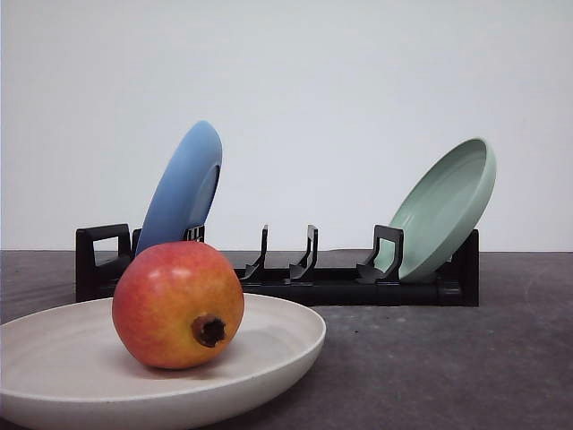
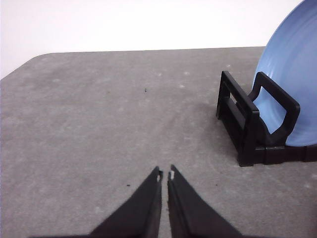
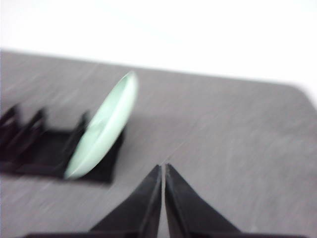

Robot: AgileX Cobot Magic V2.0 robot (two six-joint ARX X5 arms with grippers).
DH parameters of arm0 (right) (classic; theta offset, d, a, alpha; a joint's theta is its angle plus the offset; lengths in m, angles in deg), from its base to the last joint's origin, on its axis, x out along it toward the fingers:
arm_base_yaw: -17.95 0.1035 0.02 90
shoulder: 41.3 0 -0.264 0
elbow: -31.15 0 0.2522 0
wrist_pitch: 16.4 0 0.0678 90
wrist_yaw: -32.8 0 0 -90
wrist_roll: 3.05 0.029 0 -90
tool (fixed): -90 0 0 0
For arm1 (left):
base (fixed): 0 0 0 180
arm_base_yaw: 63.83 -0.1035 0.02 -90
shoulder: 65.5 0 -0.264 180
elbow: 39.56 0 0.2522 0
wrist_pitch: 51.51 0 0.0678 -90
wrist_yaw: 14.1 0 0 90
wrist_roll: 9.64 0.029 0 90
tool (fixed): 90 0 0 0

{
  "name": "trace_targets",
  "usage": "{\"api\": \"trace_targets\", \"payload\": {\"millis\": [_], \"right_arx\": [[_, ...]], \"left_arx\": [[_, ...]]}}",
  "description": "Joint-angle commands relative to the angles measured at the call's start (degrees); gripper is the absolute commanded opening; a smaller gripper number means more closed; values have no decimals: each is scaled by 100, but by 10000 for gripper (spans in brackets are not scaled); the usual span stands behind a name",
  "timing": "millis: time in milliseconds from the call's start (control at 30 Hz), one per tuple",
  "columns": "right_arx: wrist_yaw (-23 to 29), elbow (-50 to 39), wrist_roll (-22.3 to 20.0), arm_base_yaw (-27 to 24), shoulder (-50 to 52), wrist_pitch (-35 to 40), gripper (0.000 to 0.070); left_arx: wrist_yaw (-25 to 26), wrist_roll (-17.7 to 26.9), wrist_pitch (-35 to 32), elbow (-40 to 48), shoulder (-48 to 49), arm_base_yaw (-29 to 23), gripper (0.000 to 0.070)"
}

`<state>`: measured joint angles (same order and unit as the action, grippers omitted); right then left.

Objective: Place pomegranate in white plate

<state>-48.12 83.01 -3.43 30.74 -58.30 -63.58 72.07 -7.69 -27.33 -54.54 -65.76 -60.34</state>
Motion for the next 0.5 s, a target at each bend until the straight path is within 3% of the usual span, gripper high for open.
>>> {"api": "trace_targets", "payload": {"millis": [0, 133, 233, 467], "right_arx": [[-239, -489, -470, -363, 126, 826, 4], [-762, -1814, -476, -1040, 573, 2406, 4], [-773, -2586, -461, -1269, 902, 3199, 4], [-758, -3403, -444, -1406, 1481, 3412, 4]], "left_arx": [[24, 37, 31, 55, 7, -9, 0], [24, 38, 31, 55, 7, -9, 0], [24, 39, 31, 55, 7, -9, 0], [24, 38, 31, 55, 7, -9, 0]]}}
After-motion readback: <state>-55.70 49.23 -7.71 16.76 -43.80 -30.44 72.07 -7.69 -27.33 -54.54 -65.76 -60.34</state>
